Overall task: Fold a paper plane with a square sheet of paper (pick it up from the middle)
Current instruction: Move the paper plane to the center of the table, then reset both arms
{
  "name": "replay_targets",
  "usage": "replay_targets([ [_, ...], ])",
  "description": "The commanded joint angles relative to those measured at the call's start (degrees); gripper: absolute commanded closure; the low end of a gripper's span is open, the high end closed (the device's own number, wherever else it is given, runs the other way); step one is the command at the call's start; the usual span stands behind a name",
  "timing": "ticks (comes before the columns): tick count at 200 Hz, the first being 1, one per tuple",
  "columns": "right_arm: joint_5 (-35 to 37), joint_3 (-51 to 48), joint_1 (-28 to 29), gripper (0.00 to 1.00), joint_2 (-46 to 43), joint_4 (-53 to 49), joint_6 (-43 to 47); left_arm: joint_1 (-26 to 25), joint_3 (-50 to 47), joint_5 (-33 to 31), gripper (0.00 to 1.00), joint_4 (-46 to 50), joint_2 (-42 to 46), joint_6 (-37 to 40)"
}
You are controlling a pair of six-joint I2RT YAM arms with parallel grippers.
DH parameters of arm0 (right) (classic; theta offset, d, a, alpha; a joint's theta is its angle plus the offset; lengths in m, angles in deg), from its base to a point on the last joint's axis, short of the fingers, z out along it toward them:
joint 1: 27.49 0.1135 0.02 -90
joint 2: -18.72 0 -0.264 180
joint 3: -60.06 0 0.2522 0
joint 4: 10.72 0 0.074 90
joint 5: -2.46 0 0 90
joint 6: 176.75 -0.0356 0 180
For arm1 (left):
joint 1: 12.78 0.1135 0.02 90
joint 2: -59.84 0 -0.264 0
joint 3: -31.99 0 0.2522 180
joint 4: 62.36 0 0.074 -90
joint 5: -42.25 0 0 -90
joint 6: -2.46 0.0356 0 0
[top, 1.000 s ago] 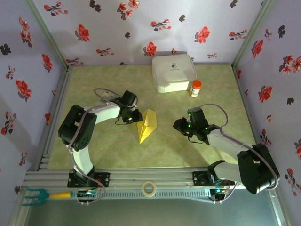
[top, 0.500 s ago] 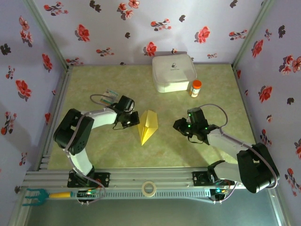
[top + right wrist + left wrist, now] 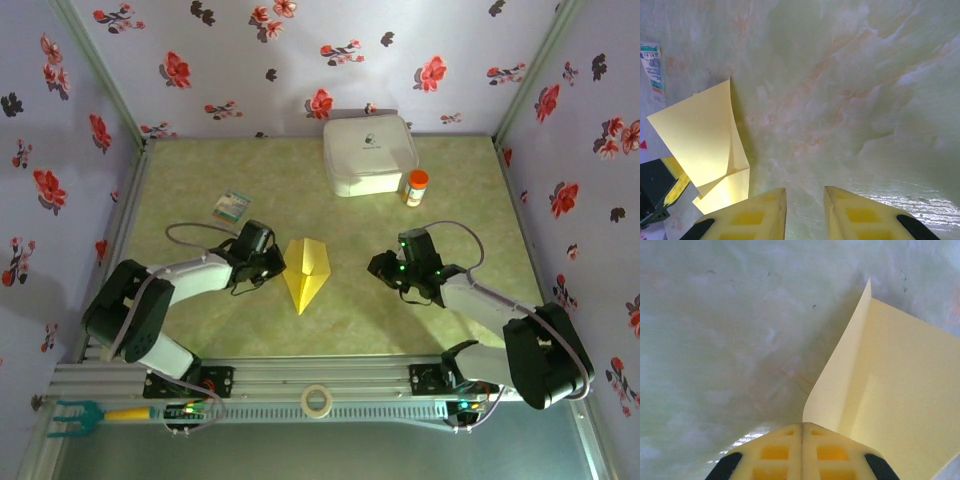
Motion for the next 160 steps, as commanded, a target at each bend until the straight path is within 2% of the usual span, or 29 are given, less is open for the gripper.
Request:
replay_targets([
  [1, 0.18, -0.48, -0.34, 0.73, 0.04, 0.38, 0.37, -1.21, -1.69, -3.69, 0.98, -2.08, 0.77, -5.02],
  [34, 0.44, -0.40, -0.34, 0.73, -0.15, -0.12, 0.63, -3.04, -2.08, -4.24, 0.96, -2.49, -0.15, -7.14],
  [51, 0.59, -0.17, -0.34, 0.73, -0.30, -0.66, 1.05, -3.74, -2.10, -4.49, 0.86, -2.40, 0.27, -7.66],
  [69, 1.22, 0.55, -0.60, 0.72, -0.78, -2.17, 1.90, -4.02, -2.11, -6.04, 0.70, -0.39, 1.94, -7.46],
  [93, 5.04, 3.14, -1.44, 0.67, -3.17, -8.65, 5.50, -4.02, -1.81, -8.75, 0.61, 2.87, 5.54, -5.85],
  [102, 7.80, 4.95, -1.81, 0.63, -4.63, -12.54, 7.72, -4.02, -1.63, -9.96, 0.58, 4.36, 7.04, -4.89],
  [120, 19.30, 9.54, -2.42, 0.56, -8.08, -22.34, 12.78, -3.81, -0.76, -13.61, 0.52, 8.29, 10.36, -1.07],
  [135, 30.36, 12.18, -2.71, 0.48, -11.32, -26.68, 17.89, -3.09, 0.99, -17.89, 0.45, 12.14, 13.19, 4.45],
  [150, 42.26, 12.46, -2.85, 0.35, -14.15, -25.60, 23.28, -1.83, 3.76, -23.60, 0.37, 16.59, 15.67, 11.74],
  [160, 47.45, 11.20, -3.05, 0.24, -15.33, -21.48, 28.02, -0.74, 5.46, -28.60, 0.27, 18.54, 16.85, 16.52],
])
